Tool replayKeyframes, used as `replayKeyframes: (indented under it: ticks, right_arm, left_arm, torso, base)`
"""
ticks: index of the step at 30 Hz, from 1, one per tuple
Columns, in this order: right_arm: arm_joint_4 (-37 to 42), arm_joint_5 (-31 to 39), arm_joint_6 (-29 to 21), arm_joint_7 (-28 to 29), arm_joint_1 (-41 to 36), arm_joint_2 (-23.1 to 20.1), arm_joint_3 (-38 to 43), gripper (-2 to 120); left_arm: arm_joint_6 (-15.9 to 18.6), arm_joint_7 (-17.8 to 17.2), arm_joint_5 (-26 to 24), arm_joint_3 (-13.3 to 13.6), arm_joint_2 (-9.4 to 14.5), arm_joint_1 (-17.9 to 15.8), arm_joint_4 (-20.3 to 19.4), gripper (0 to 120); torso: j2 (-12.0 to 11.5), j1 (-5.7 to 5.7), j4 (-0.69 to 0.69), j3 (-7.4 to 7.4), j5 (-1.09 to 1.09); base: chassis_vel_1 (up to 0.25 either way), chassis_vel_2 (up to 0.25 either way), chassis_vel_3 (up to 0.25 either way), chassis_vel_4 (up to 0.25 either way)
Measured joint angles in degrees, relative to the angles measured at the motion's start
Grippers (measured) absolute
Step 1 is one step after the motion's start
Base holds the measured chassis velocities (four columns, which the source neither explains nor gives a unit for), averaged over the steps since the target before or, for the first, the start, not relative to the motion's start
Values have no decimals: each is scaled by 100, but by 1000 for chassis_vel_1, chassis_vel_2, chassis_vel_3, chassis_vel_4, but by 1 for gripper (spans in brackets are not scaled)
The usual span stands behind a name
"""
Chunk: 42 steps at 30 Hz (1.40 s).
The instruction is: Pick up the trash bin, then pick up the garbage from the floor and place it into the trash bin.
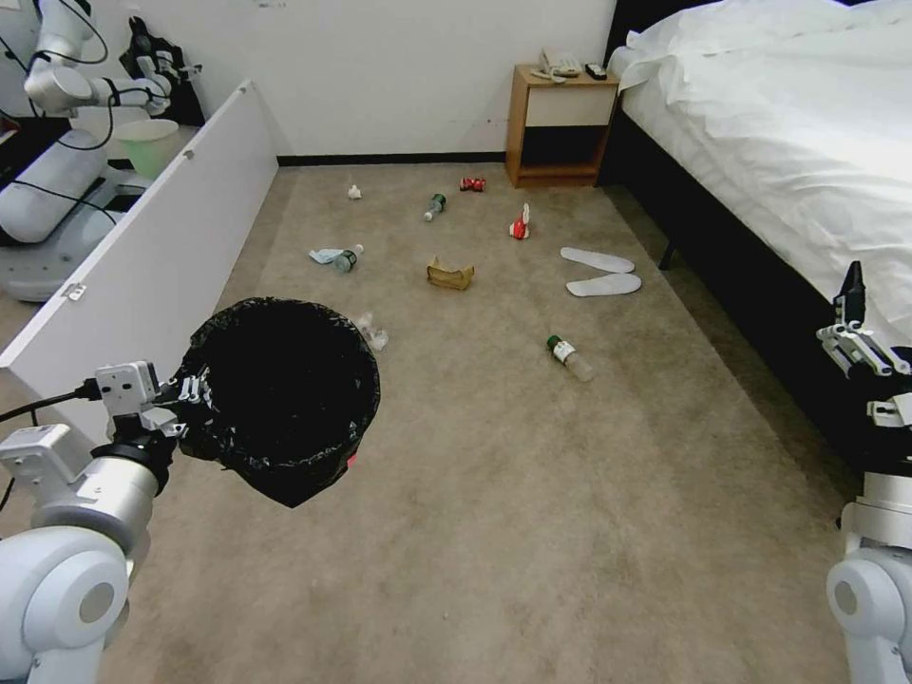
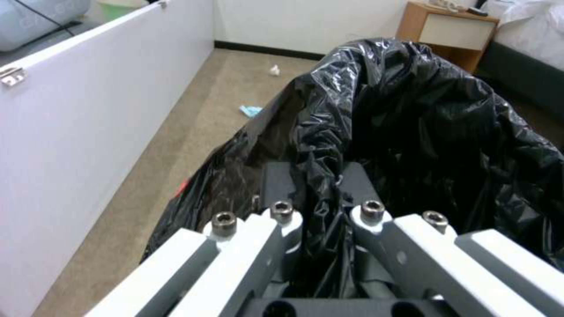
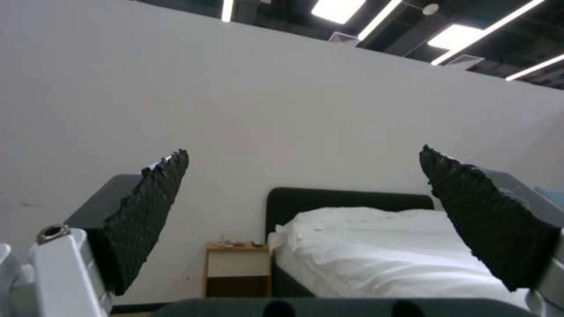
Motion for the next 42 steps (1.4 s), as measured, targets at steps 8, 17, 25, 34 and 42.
replayKeyframes:
  ticks: [8, 17, 25, 34, 42]
  right_arm:
    - [0, 4, 12, -6, -5, -9, 2, 100]
    - [4, 17, 23, -50, -3, -15, 1, 100]
    - [21, 75, 37, -74, -8, -38, 6, 100]
    - [11, 69, 64, -92, -4, -29, 3, 100]
    - [-8, 56, 66, -114, 9, -28, 2, 100]
  left_arm:
    - [-5, -2, 1, 2, -4, 7, -9, 4]
    - [-7, -5, 1, 2, -7, 28, -35, 4]
    - [-8, -17, 7, 9, -32, 34, -49, 4]
    - [-9, -19, 10, 9, -32, 30, -51, 4]
    - [-9, -19, 8, 14, -32, 4, -25, 4]
  torso:
    - [0, 0, 0, 0, -1]
    - [0, 0, -1, 1, 1]
    - [0, 0, 0, -1, -1]
    - [0, 0, 1, 0, -2]
    - [0, 0, 2, 0, 1]
  base:
    - [-147, 152, 145, -137]
    - [-112, 109, 119, -90]
    - [-107, 110, 100, -117]
    - [-191, 183, 207, -193]
    - [-161, 173, 168, -180]
